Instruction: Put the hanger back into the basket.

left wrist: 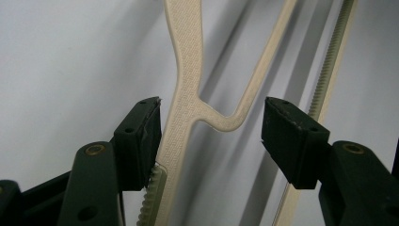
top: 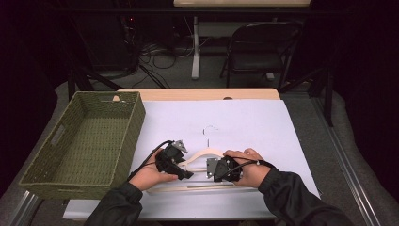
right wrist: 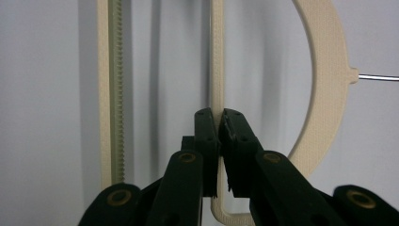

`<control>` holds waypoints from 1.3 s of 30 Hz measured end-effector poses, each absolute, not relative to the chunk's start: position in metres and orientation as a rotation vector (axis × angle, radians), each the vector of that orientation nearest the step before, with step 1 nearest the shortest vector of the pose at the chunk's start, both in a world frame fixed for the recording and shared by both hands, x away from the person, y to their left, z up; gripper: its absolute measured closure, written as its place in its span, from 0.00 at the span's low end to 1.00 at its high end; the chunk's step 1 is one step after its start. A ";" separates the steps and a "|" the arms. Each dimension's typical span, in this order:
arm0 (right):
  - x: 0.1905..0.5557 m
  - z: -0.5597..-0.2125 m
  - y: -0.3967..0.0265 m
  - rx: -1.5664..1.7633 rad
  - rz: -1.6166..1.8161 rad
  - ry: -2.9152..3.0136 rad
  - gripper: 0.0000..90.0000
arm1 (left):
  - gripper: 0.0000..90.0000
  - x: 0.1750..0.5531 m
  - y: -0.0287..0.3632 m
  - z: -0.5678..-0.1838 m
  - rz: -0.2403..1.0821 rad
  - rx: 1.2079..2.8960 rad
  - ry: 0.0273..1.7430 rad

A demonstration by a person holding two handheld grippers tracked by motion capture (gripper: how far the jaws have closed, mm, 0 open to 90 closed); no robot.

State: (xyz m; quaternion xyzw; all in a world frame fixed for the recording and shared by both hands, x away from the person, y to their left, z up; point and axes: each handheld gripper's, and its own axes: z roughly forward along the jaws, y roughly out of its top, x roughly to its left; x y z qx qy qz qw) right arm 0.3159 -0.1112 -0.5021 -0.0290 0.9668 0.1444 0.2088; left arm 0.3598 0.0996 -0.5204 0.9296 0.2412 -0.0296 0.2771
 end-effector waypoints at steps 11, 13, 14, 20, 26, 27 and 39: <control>0.316 -0.504 -0.110 -0.080 0.399 2.694 0.94 | 0.53 0.358 0.099 -0.522 -0.044 2.500 0.640; 0.316 -0.504 -0.110 -0.081 0.382 2.703 0.94 | 0.54 0.358 0.099 -0.521 -0.032 2.512 0.621; 0.316 -0.504 -0.110 -0.077 0.388 2.697 0.94 | 0.54 0.357 0.099 -0.521 -0.033 2.514 0.619; 0.318 -0.506 -0.109 -0.059 0.387 2.711 0.94 | 0.56 0.356 0.099 -0.522 -0.028 2.527 0.602; 0.321 -0.509 -0.108 -0.033 0.378 2.723 0.92 | 0.59 0.354 0.099 -0.523 -0.018 2.547 0.572; 0.321 -0.509 -0.108 -0.029 0.375 2.727 0.92 | 0.60 0.354 0.099 -0.523 -0.022 2.546 0.570; 0.324 -0.511 -0.111 0.027 0.420 2.737 0.90 | 0.64 0.349 0.098 -0.524 -0.027 2.543 0.534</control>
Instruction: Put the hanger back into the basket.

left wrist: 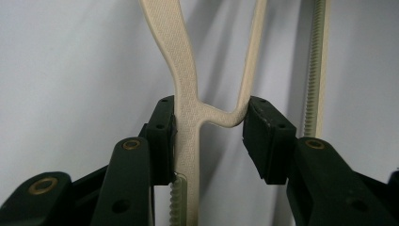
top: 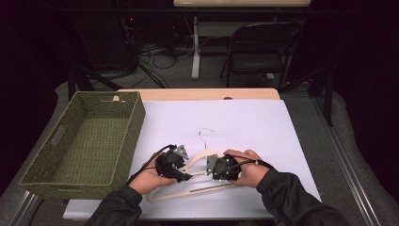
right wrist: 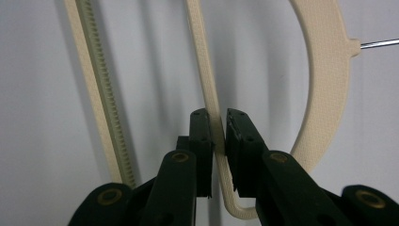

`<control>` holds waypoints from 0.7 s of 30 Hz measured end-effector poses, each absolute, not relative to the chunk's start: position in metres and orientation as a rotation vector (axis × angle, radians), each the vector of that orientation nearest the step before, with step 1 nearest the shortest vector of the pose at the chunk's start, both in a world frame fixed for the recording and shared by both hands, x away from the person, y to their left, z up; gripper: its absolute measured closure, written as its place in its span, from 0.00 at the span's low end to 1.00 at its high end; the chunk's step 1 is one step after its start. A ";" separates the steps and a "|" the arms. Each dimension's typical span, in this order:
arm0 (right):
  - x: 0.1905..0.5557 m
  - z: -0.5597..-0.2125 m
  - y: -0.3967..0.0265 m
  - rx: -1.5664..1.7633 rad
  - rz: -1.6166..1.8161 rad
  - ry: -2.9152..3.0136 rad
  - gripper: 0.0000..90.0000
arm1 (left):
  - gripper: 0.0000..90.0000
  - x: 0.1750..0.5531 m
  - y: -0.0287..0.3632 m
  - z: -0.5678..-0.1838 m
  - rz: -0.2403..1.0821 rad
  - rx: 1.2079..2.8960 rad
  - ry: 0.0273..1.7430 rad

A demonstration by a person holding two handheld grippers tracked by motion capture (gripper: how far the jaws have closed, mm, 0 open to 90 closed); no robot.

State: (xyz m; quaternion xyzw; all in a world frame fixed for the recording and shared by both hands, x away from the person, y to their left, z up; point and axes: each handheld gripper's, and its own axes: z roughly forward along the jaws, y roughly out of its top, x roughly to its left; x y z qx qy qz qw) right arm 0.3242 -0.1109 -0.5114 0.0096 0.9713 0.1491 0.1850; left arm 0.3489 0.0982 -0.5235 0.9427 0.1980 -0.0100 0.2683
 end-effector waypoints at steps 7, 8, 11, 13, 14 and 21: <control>0.325 -0.506 -0.114 0.082 0.489 2.745 0.80 | 0.65 0.349 0.098 -0.524 -0.024 2.549 0.528; 0.325 -0.503 -0.116 0.123 0.517 2.751 0.78 | 0.65 0.349 0.098 -0.524 -0.024 2.549 0.529; 0.327 -0.494 -0.124 0.211 0.592 2.767 0.73 | 0.65 0.348 0.099 -0.524 -0.025 2.550 0.524; 0.332 -0.487 -0.132 0.268 0.639 2.751 0.72 | 0.65 0.347 0.099 -0.524 -0.021 2.548 0.525; 0.333 -0.485 -0.135 0.307 0.650 2.741 0.71 | 0.65 0.346 0.099 -0.524 -0.015 2.547 0.524; 0.354 -0.483 -0.143 0.510 0.692 2.696 0.65 | 0.65 0.345 0.097 -0.524 -0.005 2.546 0.518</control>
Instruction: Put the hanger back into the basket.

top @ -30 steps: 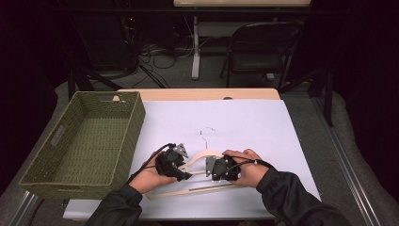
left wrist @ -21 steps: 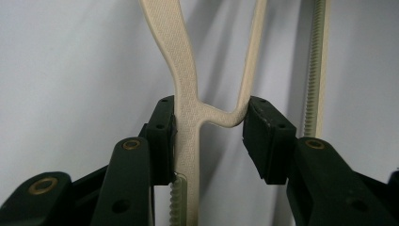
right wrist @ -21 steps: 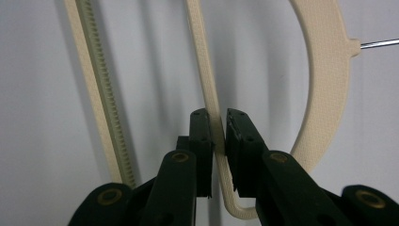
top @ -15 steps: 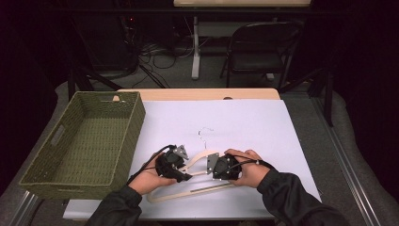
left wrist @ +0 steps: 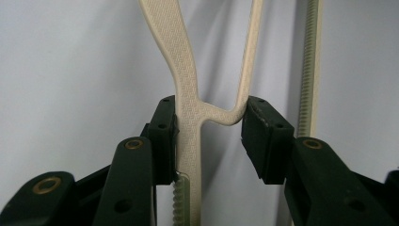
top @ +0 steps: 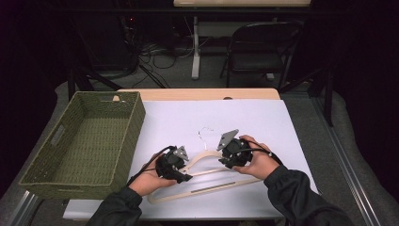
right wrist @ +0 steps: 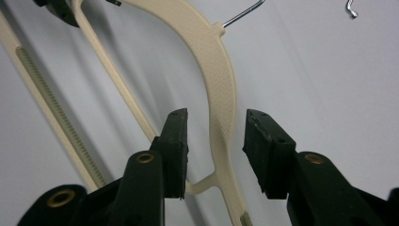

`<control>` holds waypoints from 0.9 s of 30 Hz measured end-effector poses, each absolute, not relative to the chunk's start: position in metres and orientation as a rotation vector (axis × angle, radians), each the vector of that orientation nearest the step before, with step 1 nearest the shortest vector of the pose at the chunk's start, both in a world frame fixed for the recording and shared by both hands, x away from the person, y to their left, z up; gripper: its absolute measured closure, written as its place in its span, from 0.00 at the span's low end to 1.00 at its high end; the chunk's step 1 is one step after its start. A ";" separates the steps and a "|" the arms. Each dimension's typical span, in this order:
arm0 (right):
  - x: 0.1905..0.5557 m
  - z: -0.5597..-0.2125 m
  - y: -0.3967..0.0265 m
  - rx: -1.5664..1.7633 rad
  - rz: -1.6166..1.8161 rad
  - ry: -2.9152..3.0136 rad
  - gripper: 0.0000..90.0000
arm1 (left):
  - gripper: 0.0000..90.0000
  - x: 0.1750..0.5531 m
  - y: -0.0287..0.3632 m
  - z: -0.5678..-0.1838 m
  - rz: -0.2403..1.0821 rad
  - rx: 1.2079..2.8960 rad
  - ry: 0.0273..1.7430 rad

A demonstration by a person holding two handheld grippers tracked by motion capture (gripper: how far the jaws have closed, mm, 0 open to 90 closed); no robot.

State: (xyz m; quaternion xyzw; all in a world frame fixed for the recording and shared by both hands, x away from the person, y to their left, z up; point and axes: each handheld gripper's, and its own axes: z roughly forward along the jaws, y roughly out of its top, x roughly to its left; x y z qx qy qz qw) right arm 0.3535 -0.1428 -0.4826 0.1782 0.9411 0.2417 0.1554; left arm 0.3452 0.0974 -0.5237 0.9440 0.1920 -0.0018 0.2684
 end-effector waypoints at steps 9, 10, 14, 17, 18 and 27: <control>0.366 -0.499 -0.127 0.567 0.618 2.704 0.74 | 0.65 0.344 0.097 -0.523 -0.009 2.540 0.514; 0.367 -0.499 -0.126 0.571 0.625 2.701 0.77 | 0.65 0.344 0.097 -0.523 -0.010 2.539 0.515; 0.365 -0.497 -0.125 0.551 0.616 2.690 0.81 | 0.66 0.343 0.098 -0.522 -0.018 2.535 0.514; 0.363 -0.495 -0.125 0.528 0.619 2.680 0.81 | 0.66 0.342 0.099 -0.520 -0.028 2.529 0.513; 0.361 -0.494 -0.125 0.519 0.618 2.673 0.81 | 0.67 0.341 0.099 -0.519 -0.041 2.522 0.516; 0.348 -0.484 -0.127 0.420 0.660 2.619 0.82 | 0.73 0.341 0.104 -0.508 -0.086 2.466 0.542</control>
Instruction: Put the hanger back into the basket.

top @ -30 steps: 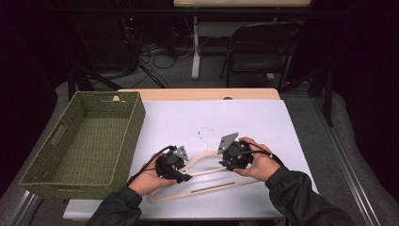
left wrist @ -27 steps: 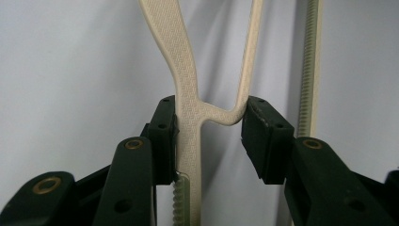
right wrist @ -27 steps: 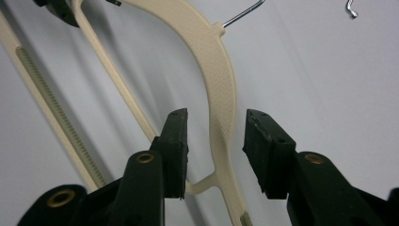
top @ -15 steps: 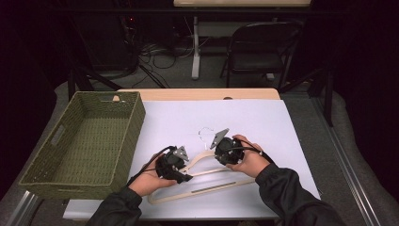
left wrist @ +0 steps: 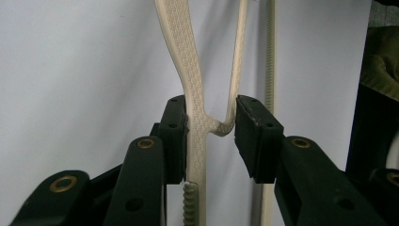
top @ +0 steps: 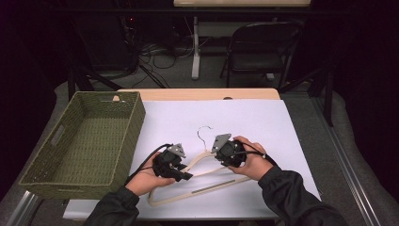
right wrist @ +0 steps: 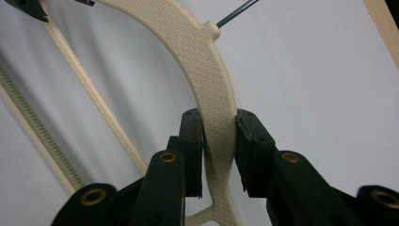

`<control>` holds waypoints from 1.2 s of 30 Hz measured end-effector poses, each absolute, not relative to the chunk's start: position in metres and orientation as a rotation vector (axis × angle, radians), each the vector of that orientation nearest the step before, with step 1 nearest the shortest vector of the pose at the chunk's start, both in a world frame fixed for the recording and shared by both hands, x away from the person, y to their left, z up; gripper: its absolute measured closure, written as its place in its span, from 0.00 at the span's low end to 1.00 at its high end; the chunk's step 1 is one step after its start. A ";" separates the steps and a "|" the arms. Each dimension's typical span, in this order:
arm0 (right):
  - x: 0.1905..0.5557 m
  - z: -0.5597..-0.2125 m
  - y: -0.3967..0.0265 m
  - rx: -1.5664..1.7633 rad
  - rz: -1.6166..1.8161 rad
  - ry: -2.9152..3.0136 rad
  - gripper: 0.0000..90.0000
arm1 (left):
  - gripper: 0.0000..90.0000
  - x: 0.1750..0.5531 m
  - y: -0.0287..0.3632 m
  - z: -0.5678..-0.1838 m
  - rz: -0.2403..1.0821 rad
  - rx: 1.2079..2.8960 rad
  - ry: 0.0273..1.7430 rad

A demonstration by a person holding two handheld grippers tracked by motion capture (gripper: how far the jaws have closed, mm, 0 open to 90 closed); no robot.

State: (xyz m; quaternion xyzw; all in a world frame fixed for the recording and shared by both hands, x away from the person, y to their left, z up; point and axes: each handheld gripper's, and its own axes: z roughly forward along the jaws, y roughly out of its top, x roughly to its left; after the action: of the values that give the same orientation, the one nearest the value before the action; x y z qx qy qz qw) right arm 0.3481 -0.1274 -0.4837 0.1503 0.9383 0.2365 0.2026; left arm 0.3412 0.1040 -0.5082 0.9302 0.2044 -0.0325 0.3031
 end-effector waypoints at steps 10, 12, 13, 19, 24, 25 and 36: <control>0.340 -0.479 -0.127 0.356 0.669 2.594 0.82 | 0.75 0.342 0.100 -0.509 -0.157 2.492 0.556; 0.339 -0.477 -0.128 0.343 0.663 2.591 0.82 | 0.76 0.341 0.099 -0.507 -0.155 2.495 0.548; 0.339 -0.476 -0.128 0.336 0.668 2.585 0.82 | 0.77 0.341 0.099 -0.506 -0.156 2.497 0.549; 0.335 -0.474 -0.129 0.319 0.668 2.573 0.82 | 0.79 0.340 0.097 -0.503 -0.172 2.521 0.551; 0.331 -0.472 -0.130 0.320 0.685 2.567 0.82 | 0.84 0.338 0.099 -0.499 -0.188 2.524 0.536; 0.331 -0.470 -0.130 0.317 0.696 2.567 0.82 | 0.86 0.337 0.099 -0.498 -0.189 2.519 0.543; 0.322 -0.457 -0.149 0.391 0.839 2.511 0.57 | 0.97 0.324 0.110 -0.479 -0.089 2.515 0.514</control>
State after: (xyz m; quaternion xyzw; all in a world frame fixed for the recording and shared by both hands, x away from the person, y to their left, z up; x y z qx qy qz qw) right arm 0.3221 -0.1488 -0.4567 0.1420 0.9130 0.3051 0.2307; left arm 0.3235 0.1104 -0.4790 0.9393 0.1919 -0.0334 0.2824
